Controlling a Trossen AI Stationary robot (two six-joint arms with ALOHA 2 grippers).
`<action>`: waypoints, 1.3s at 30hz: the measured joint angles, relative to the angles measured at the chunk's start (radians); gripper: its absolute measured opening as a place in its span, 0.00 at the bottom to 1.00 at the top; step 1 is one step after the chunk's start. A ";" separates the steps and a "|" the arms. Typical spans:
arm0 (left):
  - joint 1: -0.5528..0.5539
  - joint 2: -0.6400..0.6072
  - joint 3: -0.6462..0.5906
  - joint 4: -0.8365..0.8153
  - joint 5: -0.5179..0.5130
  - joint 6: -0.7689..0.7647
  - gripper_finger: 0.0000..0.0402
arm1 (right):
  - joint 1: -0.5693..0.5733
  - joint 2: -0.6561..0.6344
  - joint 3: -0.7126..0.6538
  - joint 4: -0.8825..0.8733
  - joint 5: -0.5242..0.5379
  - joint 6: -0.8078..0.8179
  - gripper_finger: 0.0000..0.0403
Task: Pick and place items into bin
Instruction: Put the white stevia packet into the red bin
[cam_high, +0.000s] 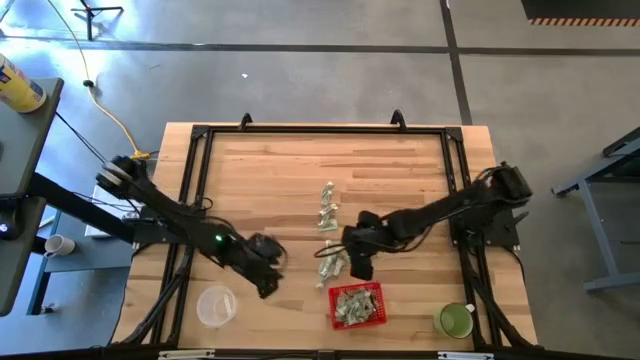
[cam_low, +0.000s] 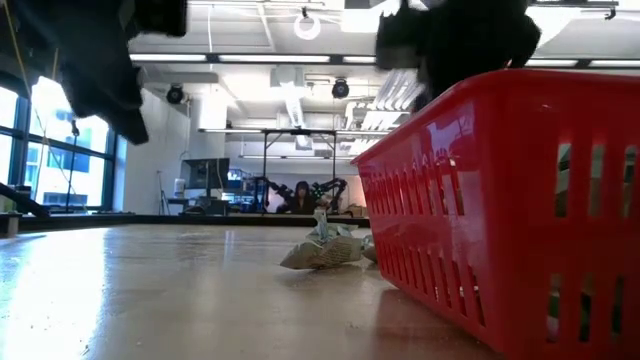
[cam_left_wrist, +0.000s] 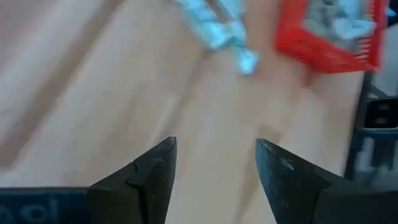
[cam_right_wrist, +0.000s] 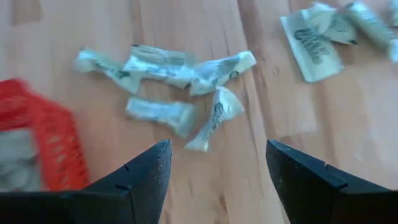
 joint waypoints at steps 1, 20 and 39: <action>0.000 -0.025 -0.036 0.032 -0.019 -0.001 0.62 | -0.010 0.021 0.000 0.017 -0.007 -0.006 0.63; 0.193 -0.128 -0.137 0.039 0.040 0.232 0.62 | -0.074 0.174 0.001 0.081 -0.118 0.158 0.30; 0.141 0.076 -0.132 0.556 0.142 -0.054 0.62 | 0.178 -0.082 0.096 -0.072 -0.121 0.338 0.01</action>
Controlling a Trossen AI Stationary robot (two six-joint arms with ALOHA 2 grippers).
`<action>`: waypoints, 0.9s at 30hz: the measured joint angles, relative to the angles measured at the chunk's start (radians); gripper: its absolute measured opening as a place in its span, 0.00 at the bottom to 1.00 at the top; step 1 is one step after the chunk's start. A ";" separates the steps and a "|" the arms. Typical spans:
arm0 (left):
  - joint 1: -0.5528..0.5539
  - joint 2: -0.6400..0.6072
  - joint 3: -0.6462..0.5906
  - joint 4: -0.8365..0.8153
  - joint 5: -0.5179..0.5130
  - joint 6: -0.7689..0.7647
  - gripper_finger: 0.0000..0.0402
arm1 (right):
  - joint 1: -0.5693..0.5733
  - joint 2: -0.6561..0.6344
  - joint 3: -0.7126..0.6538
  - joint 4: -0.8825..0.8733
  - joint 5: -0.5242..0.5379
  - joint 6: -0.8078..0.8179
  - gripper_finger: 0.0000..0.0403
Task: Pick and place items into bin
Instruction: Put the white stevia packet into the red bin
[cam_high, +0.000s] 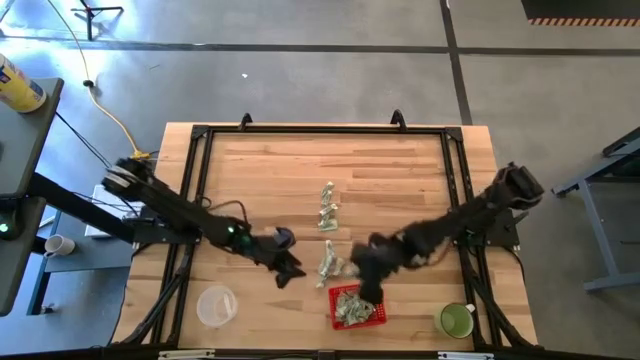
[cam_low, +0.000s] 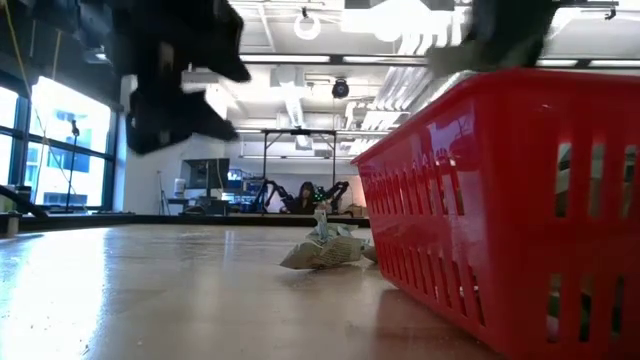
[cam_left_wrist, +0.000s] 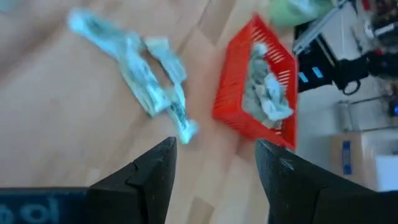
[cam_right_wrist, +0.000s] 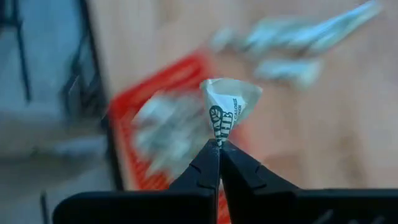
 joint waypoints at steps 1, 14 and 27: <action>-0.009 0.037 0.007 0.018 -0.004 -0.037 0.62 | 0.034 0.001 0.000 0.003 -0.015 0.004 0.01; 0.010 0.398 0.348 -0.160 0.005 -0.168 0.62 | 0.204 0.037 -0.029 0.022 0.147 0.266 0.31; 0.009 0.494 0.557 -0.514 0.011 -0.102 0.62 | 0.230 0.037 -0.030 -0.079 0.231 0.311 0.69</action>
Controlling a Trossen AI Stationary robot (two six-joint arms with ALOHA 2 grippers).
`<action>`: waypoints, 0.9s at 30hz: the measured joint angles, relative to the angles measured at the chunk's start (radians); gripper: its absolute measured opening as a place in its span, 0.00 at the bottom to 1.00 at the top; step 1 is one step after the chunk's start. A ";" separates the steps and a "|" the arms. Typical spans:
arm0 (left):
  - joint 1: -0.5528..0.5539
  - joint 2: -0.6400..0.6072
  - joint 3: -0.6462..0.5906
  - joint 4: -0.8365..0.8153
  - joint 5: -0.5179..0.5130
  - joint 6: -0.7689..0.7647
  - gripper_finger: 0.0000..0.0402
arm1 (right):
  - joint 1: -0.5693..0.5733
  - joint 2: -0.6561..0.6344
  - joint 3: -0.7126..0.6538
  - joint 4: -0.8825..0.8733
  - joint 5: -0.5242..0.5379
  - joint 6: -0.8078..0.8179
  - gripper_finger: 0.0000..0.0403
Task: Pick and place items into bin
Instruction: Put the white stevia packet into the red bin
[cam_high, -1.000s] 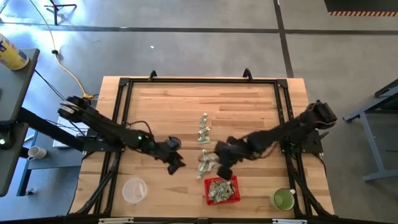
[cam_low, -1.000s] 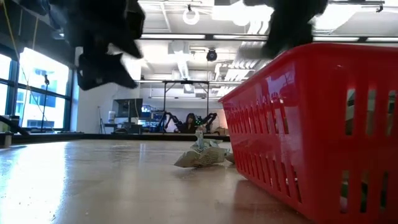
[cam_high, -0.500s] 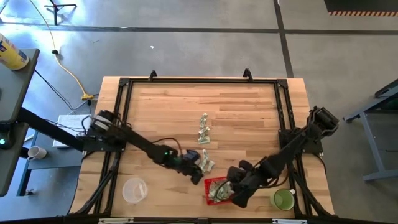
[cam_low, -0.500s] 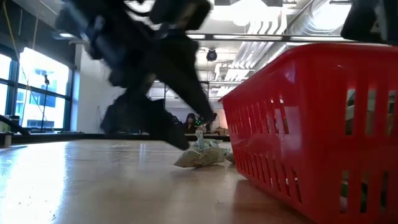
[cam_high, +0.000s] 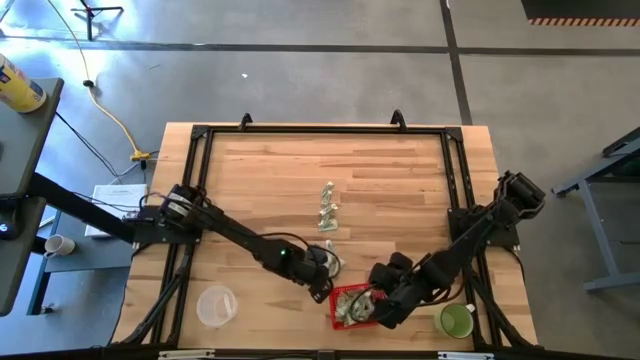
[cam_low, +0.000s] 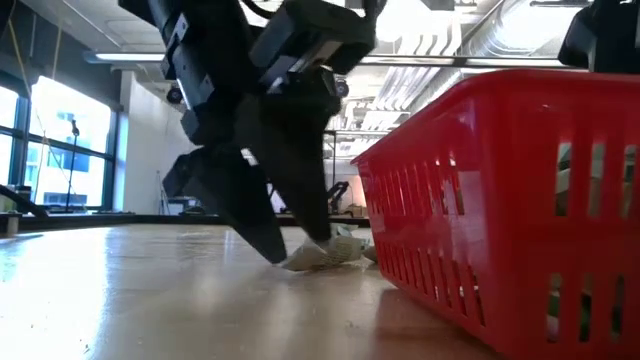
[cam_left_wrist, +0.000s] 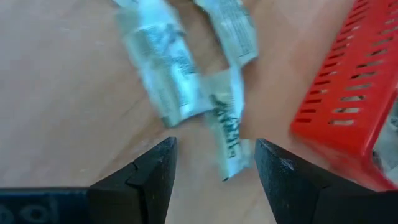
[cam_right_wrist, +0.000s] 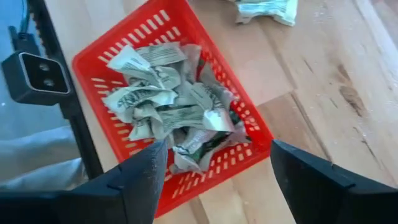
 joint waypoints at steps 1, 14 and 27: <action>0.000 0.007 0.007 0.014 0.012 -0.006 0.62 | 0.000 0.000 0.000 -0.006 0.005 0.003 0.69; -0.002 0.076 0.069 -0.129 -0.045 0.092 0.46 | 0.000 -0.001 0.000 -0.042 0.048 0.006 0.69; 0.111 -0.021 0.051 -0.292 0.007 0.330 0.10 | 0.099 -0.046 0.000 -0.090 0.176 0.022 0.65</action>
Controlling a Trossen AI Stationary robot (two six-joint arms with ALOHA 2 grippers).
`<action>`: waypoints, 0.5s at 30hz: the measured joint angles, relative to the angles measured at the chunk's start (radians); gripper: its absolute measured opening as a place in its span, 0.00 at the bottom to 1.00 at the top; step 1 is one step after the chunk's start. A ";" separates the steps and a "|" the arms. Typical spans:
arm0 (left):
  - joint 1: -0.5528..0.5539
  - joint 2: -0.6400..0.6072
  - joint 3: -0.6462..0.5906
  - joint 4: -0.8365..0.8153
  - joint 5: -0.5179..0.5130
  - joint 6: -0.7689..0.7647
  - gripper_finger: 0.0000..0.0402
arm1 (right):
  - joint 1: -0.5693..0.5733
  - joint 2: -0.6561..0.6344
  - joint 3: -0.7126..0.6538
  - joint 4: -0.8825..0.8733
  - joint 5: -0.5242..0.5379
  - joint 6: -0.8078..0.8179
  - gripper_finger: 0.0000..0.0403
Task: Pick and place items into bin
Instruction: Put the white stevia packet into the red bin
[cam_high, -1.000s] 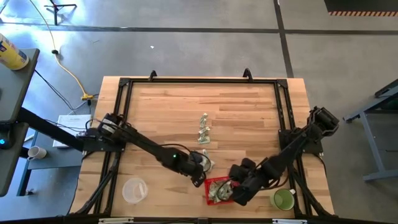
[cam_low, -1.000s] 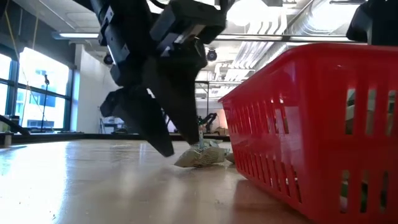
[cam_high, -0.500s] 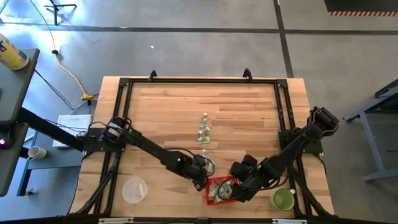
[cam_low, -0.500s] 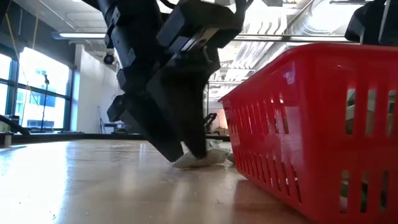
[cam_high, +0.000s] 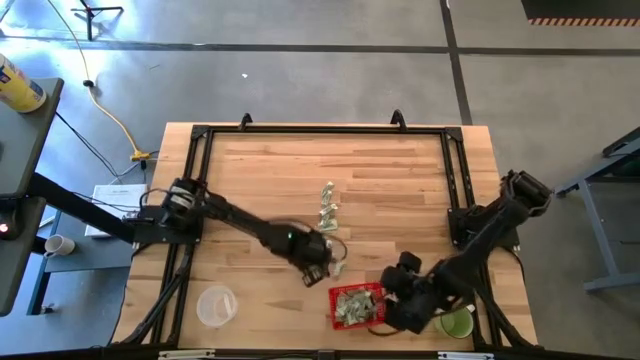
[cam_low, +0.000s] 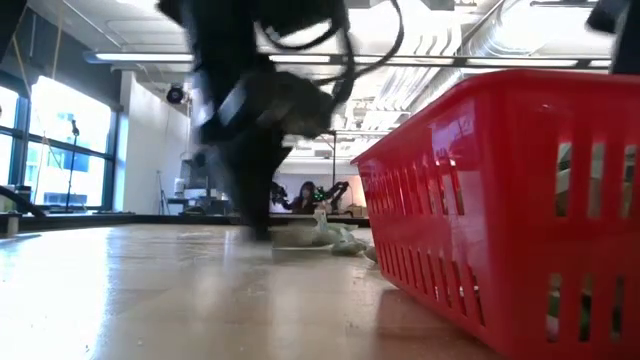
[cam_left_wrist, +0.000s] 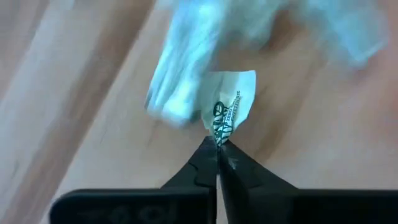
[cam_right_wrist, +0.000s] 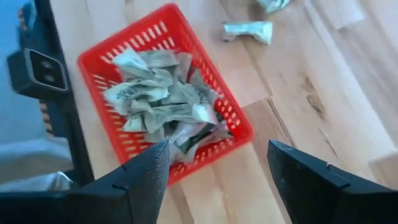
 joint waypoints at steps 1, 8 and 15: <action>0.012 -0.023 0.001 0.053 0.024 0.024 0.11 | 0.016 -0.014 0.000 -0.017 0.020 0.021 0.64; -0.001 -0.083 0.127 0.320 0.197 0.108 0.06 | 0.082 -0.089 0.000 -0.206 0.095 0.200 0.61; -0.064 0.063 0.310 0.336 0.242 0.092 0.08 | 0.090 -0.095 0.000 -0.227 0.094 0.213 0.59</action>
